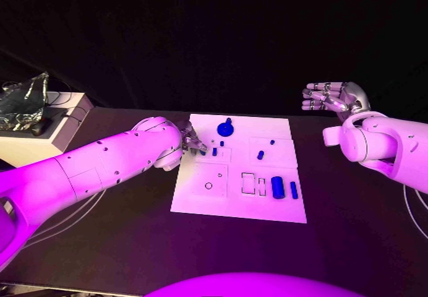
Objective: Assemble the parts on the task board
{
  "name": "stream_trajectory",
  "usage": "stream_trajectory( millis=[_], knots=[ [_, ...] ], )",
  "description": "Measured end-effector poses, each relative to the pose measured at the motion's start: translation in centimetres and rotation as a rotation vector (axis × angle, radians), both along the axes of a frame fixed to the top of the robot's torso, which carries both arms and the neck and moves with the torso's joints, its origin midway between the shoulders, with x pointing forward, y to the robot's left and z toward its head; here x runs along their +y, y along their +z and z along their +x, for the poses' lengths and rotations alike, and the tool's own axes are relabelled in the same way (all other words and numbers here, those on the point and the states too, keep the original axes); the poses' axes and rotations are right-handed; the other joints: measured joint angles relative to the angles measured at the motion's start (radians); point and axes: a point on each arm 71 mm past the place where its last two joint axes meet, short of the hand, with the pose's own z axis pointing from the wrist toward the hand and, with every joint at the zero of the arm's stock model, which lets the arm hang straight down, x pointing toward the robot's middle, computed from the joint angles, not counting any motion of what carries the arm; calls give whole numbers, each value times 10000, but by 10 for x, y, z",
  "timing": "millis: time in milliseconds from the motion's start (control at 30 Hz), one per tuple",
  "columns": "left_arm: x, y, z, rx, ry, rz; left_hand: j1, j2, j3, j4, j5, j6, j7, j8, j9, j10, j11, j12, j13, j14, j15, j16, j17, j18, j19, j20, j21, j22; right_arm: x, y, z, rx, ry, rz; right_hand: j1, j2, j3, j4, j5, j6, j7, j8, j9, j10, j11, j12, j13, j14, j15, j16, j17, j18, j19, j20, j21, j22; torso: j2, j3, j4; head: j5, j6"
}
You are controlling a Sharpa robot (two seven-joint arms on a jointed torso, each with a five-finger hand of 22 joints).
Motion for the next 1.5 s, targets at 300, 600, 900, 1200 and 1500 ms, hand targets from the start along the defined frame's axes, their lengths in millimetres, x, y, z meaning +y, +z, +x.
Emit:
stream_trajectory(
  millis=[300, 600, 900, 1200, 1500],
  knots=[
    [-1, 0, 0, -87, -64, 101, 1, 1, -152, 9, -41, 0, 0, 186, 58, 42, 41, 45, -77, -4, -4, 115, 145, 1, 0, 0, 44, 0, 0, 0, 0, 1, 1, -1, 0, 0, -12, 12, 0, -25, -1, 0, -4, 0, 0, 0, 0, 0, 0, 0, 1, 0, 0, 0, 0, 1, -2, -6, 1, 0, -9],
    [-2, 0, 0, -140, -111, 161, 148, 148, -705, 17, -61, -1, -1, 476, 60, 90, 89, 92, -424, -13, -12, 155, 321, 1, -1, 0, 44, 0, 0, 0, 0, 2, 2, -1, 0, 0, -39, -16, 0, -77, 51, 0, -4, 0, 0, 0, 1, 0, 0, 0, 1, 0, 0, 0, 0, 1, -2, -4, 2, -19, -10],
    [-3, 0, -1, -162, -150, 204, 148, 148, -747, -25, -73, -38, -37, 754, 60, 162, 158, 157, -820, 24, -48, 232, 501, 2, -1, 0, 87, 0, 0, 0, 0, 2, 5, 1, 0, 0, -39, -16, 57, -114, 18, 0, -4, -36, 37, 0, 0, -36, 36, 0, 2, 0, 1, 0, -1, 1, -2, 1, 2, -26, -23],
    [-4, 1, -1, -163, -191, 262, 148, 148, -742, -29, -81, -38, -38, 838, 128, 178, 142, 201, -962, 27, -48, 232, 548, 2, -1, 1, 120, 0, 0, 0, 0, 3, 11, 3, 0, 0, -39, -17, 57, -150, 54, 0, -3, -36, 37, 0, 1, -36, 36, 0, 2, -1, -35, 36, -1, 2, -2, -3, 4, -16, -37],
    [-3, -1, -1, -71, -244, 385, 148, 148, -697, 11, -100, -37, -38, 986, 135, 180, 140, 268, -1148, 46, -30, 232, 589, 3, -1, 0, 121, 0, 1, 0, 0, 3, 19, 5, 0, 0, -67, 12, 57, -150, 54, 0, -3, -36, 36, 0, 1, -35, 36, 0, 3, -1, -35, 36, 39, 1, -2, -5, 8, -10, -35]
  ],
)
